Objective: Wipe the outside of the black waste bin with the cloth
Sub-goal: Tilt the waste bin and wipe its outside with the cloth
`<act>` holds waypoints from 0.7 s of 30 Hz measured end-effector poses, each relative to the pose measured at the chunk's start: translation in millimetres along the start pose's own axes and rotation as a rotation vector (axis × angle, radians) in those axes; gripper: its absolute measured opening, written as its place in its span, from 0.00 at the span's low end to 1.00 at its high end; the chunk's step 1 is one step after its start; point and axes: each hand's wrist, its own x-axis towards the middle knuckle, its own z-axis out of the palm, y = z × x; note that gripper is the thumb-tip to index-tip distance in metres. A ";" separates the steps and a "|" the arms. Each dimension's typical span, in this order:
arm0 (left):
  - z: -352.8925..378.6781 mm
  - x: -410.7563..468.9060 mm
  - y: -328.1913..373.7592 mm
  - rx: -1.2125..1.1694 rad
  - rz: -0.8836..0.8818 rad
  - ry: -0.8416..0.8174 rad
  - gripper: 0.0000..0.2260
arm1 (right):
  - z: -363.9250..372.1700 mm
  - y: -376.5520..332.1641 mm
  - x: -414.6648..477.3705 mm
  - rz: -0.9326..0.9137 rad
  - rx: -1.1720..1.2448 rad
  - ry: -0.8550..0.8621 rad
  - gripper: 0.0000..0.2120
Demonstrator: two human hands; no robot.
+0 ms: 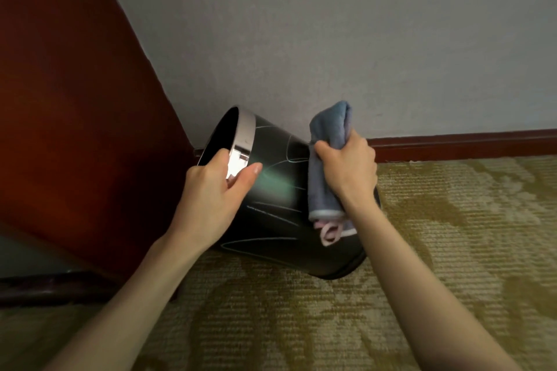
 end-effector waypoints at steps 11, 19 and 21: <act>1.1 -15.5 10.3 -0.050 0.047 -0.039 0.16 | 11.2 -5.0 73.7 0.058 -0.197 -0.366 0.22; 16.8 0.9 23.7 0.063 0.068 -0.023 0.17 | 0.8 -4.2 37.0 0.026 -0.113 -0.094 0.12; 19.7 9.0 27.3 0.102 0.070 -0.033 0.18 | -2.7 -4.7 15.8 -0.006 -0.027 0.034 0.11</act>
